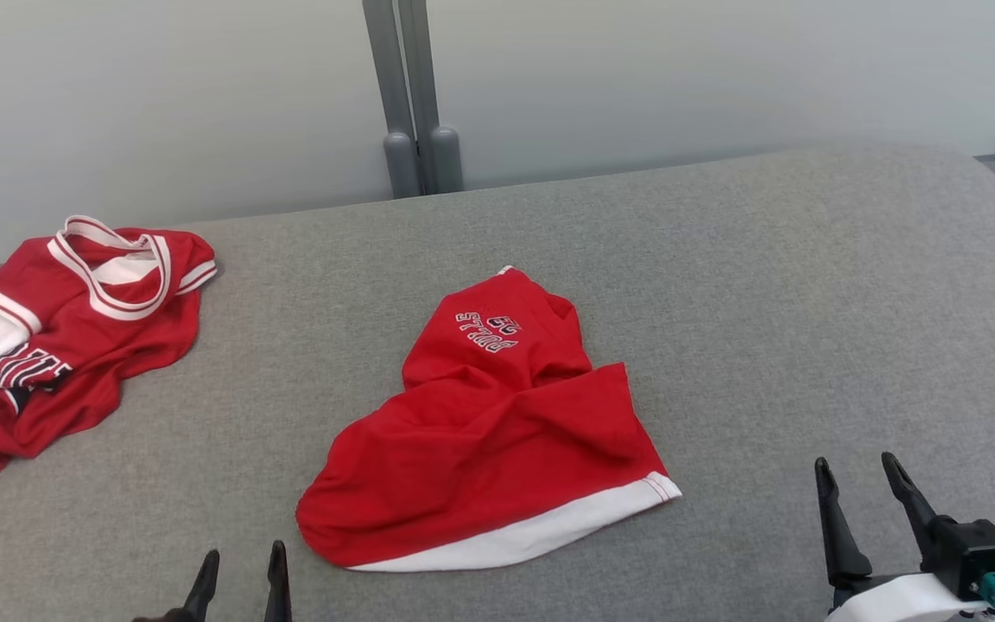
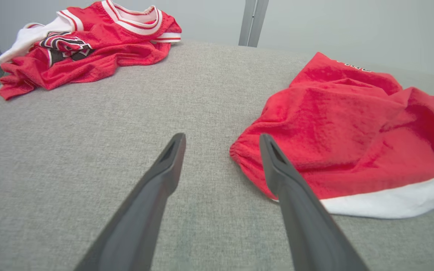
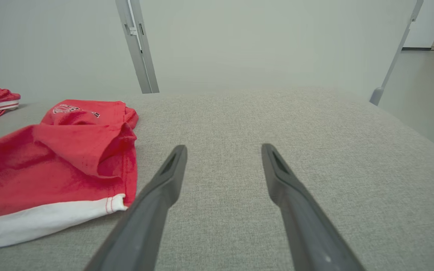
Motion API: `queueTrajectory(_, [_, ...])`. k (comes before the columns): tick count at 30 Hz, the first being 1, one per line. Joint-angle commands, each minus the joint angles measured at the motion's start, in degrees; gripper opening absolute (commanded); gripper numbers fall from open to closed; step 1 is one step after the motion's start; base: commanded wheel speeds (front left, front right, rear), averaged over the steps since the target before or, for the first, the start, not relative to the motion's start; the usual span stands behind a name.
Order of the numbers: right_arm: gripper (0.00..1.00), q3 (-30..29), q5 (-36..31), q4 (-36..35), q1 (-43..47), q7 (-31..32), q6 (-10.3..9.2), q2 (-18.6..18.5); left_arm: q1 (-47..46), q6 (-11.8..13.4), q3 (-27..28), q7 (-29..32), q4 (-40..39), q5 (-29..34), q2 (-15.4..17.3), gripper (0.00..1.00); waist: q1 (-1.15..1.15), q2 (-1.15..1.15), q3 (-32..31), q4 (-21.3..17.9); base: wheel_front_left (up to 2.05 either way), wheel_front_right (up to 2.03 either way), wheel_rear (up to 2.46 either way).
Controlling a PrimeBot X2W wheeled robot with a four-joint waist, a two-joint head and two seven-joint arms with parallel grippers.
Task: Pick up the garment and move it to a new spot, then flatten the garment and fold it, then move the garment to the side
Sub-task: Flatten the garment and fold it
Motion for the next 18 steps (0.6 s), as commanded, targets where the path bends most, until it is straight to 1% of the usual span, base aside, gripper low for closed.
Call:
queueTrajectory(1, [1.0, -0.49, -0.59, -0.79, 0.89, -0.17, 0.0, -0.41, 2.35, -1.77, 2.49, -0.16, -1.97, 2.2, -1.17, 1.0, 0.0, 0.0, -1.34, 1.42, 0.0, 0.0, 0.0])
queueTrajectory(3, [1.0, -1.19, -0.75, -1.33, 1.5, -0.17, 0.0, -0.58, 4.6, -4.65, 6.31, -0.17, -4.49, 5.7, -3.0, 1.0, 0.0, 0.0, -2.02, 2.12, 0.0, 0.0, 0.0])
queueTrajectory(4, [1.0, -1.51, -0.82, -1.43, 1.75, -0.17, 0.0, -0.62, 5.73, -6.52, 8.21, -0.16, -5.44, 6.84, -4.42, 1.0, 0.0, 0.0, -2.44, 2.52, 0.0, 0.0, 0.0])
queueTrajectory(8, [1.0, -1.91, -1.12, -1.04, 2.17, -0.17, 0.0, -0.4, 8.21, -12.87, 15.24, -0.17, -6.76, 12.15, -8.07, 1.0, 0.0, 0.0, -3.31, 3.27, 0.0, 0.0, 0.0])
queueTrajectory(9, [1.0, -1.85, -1.28, -0.73, 2.18, -0.17, 0.0, -0.29, 8.35, -14.12, 16.73, -0.17, -6.94, 13.19, -8.89, 1.0, 0.0, 0.0, -3.38, 3.41, 0.0, 0.0, 0.0])
queueTrajectory(11, [1.0, -1.58, -1.47, -0.03, 1.92, -0.17, 0.0, -0.03, 8.47, -15.84, 18.68, -0.17, -6.93, 14.97, -10.02, 1.0, 0.0, 0.0, -3.44, 3.53, 0.0, 0.0, 0.0])
queueTrajectory(13, [1.0, -1.21, -1.62, 0.56, 1.47, -0.17, 0.0, 0.22, 8.25, -16.77, 19.93, -0.17, -6.43, 15.8, -10.63, 1.0, 0.0, 0.0, -3.43, 3.62, 0.0, 0.0, 0.0])
queueTrajectory(18, [1.0, -0.62, -1.84, 1.21, 0.96, -0.17, 0.0, 0.78, 7.04, -17.39, 19.73, -0.18, -6.19, 16.52, -11.52, 1.0, 0.0, 0.0, -3.27, 3.81, 0.0, 0.0, 0.0])
